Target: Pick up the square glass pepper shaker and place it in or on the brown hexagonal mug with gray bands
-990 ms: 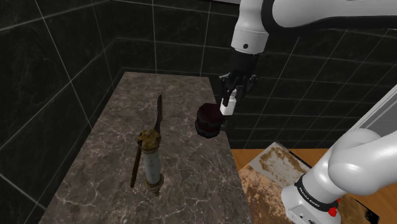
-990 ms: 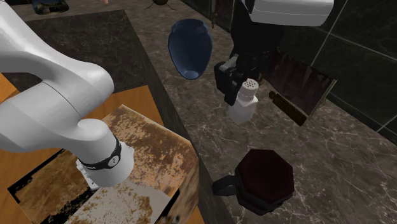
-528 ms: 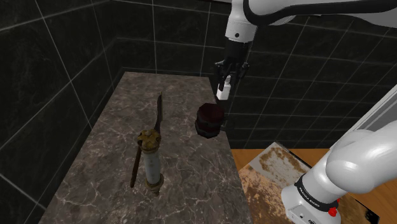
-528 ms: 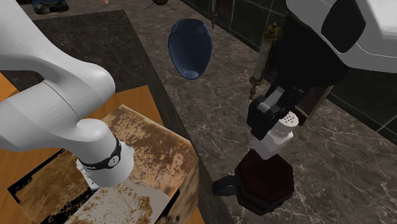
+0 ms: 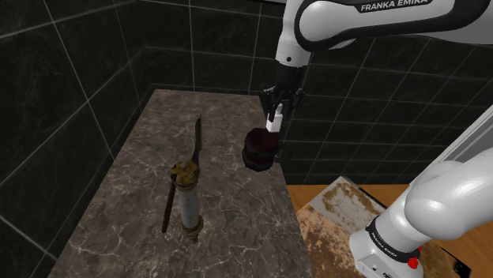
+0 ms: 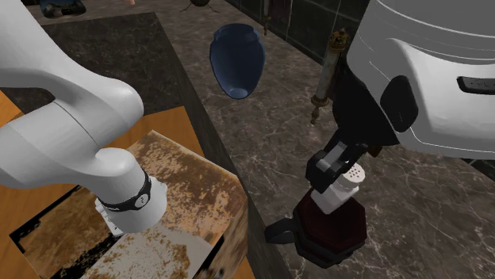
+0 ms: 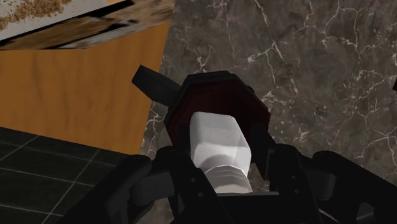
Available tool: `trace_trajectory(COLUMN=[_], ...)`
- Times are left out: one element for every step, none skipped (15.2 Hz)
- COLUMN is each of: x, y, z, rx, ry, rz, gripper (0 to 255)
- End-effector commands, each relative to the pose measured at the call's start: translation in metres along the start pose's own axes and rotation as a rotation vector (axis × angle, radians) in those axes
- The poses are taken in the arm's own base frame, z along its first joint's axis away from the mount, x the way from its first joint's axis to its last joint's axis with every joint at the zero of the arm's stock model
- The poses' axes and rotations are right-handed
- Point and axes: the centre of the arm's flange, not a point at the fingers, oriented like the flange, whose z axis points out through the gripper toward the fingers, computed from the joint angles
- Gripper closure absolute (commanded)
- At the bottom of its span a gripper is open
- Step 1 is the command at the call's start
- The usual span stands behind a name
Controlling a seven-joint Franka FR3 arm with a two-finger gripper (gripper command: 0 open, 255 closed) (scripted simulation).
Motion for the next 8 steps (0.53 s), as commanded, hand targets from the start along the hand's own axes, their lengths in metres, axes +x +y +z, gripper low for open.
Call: trace_trajectory(x=[0.001, 0.001, 0.002, 0.002, 0.003, 0.003, 0.004, 0.004], y=[0.001, 0.001, 0.001, 0.002, 0.002, 0.002, 0.002, 0.002], z=[0.010, 0.016, 0.021, 0.026, 0.031, 0.037, 0.044, 0.044], rx=[0.000, 0.000, 0.000, 0.000, 0.000, 0.000, 0.000, 0.000], ry=[0.001, 0.001, 0.001, 0.001, 0.001, 0.001, 0.001, 0.001], rz=[0.000, 0.000, 0.000, 0.000, 0.000, 0.000, 0.000, 0.000], gripper=[255, 255, 255, 255, 255, 255, 255, 255])
